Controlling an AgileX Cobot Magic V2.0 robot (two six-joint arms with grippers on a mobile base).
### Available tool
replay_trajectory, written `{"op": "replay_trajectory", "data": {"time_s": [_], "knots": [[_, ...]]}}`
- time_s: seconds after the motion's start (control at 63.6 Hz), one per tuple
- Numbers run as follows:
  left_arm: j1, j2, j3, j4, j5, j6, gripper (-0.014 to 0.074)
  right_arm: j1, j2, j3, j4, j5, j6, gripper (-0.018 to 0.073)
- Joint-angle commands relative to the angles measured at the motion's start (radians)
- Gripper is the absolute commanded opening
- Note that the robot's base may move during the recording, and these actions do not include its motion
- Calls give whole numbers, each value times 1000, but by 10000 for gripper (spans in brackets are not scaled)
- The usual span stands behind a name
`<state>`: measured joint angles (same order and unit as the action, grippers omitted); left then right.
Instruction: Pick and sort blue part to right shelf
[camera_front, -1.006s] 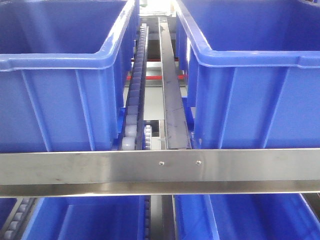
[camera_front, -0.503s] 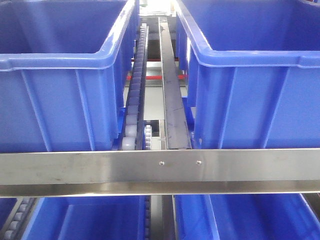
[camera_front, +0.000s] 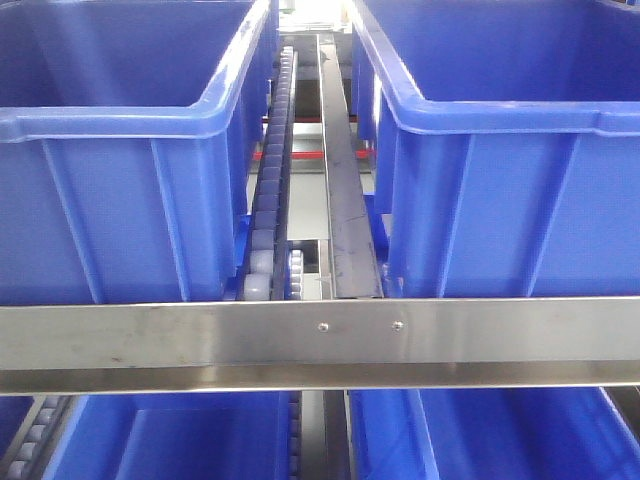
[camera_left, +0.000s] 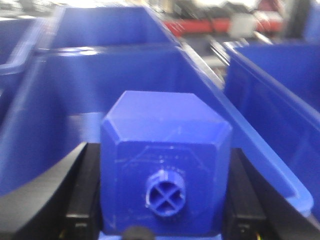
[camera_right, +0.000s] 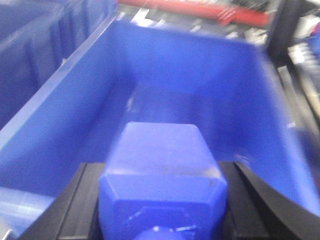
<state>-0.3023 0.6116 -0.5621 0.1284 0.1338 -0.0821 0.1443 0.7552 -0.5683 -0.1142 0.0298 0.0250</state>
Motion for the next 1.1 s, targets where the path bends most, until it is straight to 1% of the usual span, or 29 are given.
{"op": "replay_trajectory", "data": {"time_s": [0.0,0.063,0.11,0.22,0.299,0.346,0.393,0.456,0.503,0.566,0.66,0.692,0.755,0.818,0.833,0.896,1.085], "knots": [[-39,99,-57,41,-143,1,331,1,95,-72,-16,-187,-3,414],[-42,173,-69,49,-225,1,331,1,175,-93,-16,-281,-3,414],[-42,229,-85,49,-266,1,331,1,229,-101,-16,-347,-3,414],[-24,365,-137,46,-282,1,332,0,343,-109,-14,-519,-3,414],[-4,449,-174,27,-284,1,333,0,399,-109,12,-580,-3,414],[8,491,-197,11,-284,1,337,0,426,-109,56,-583,-3,414],[18,521,-217,1,-284,1,338,0,447,-109,120,-577,-3,417],[31,564,-248,0,-284,1,339,0,468,-109,229,-576,-3,417],[32,583,-264,0,-284,1,348,0,472,-111,265,-574,-3,417],[32,598,-277,0,-282,1,395,0,472,-113,269,-564,-3,417],[32,607,-290,-4,-283,1,510,0,472,-121,269,-512,-3,431],[32,608,-290,-12,-285,1,543,0,472,-121,269,-496,-3,450],[32,610,-290,-12,-280,1,576,0,475,-121,269,-475,-3,535],[32,610,-290,-12,-278,1,578,0,479,-121,269,-468,-15,639],[32,610,-290,-12,-278,1,578,0,480,-121,269,-465,-19,644],[32,610,-290,-12,-278,1,578,0,480,-121,269,-464,-25,617],[32,610,-290,-12,-278,1,554,0,475,-121,269,-473,-25,615]]}}
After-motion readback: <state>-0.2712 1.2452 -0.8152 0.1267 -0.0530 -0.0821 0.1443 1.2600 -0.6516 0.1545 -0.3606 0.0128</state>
